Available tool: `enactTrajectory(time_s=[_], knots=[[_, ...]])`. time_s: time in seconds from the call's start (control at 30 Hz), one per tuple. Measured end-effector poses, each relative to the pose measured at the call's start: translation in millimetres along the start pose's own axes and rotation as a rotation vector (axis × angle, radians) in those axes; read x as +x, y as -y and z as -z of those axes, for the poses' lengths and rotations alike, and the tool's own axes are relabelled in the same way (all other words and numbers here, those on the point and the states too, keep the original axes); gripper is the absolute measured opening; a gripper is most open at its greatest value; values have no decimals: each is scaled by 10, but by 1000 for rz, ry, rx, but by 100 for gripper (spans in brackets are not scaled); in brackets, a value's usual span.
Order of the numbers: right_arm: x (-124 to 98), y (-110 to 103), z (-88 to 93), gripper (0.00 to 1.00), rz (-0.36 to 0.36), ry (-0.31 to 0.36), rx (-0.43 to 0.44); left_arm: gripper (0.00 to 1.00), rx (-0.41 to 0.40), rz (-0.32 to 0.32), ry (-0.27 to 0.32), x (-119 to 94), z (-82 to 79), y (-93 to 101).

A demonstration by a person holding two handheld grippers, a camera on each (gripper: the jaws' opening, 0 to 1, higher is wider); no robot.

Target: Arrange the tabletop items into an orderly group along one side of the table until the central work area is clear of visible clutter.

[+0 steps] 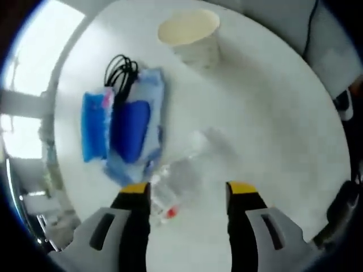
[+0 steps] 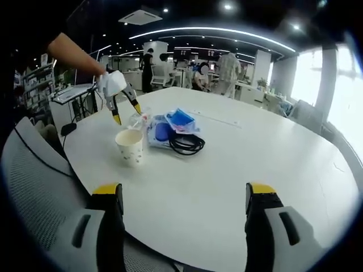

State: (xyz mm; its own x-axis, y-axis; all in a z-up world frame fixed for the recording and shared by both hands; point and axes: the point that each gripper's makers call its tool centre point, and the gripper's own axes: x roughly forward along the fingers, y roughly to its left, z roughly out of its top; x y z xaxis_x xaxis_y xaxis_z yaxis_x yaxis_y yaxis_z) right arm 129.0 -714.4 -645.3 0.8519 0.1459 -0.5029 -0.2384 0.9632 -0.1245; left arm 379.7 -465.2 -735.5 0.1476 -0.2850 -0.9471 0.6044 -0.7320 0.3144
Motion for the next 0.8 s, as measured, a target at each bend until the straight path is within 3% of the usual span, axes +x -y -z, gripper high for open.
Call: enactTrajectory(time_s=[0.33, 0.8], knots=[[5, 20, 25, 88, 9, -13, -4, 42, 98, 20, -35, 127, 61, -137], [7, 14, 59, 88, 11, -32, -8, 44, 223, 85, -57, 283, 139, -120]])
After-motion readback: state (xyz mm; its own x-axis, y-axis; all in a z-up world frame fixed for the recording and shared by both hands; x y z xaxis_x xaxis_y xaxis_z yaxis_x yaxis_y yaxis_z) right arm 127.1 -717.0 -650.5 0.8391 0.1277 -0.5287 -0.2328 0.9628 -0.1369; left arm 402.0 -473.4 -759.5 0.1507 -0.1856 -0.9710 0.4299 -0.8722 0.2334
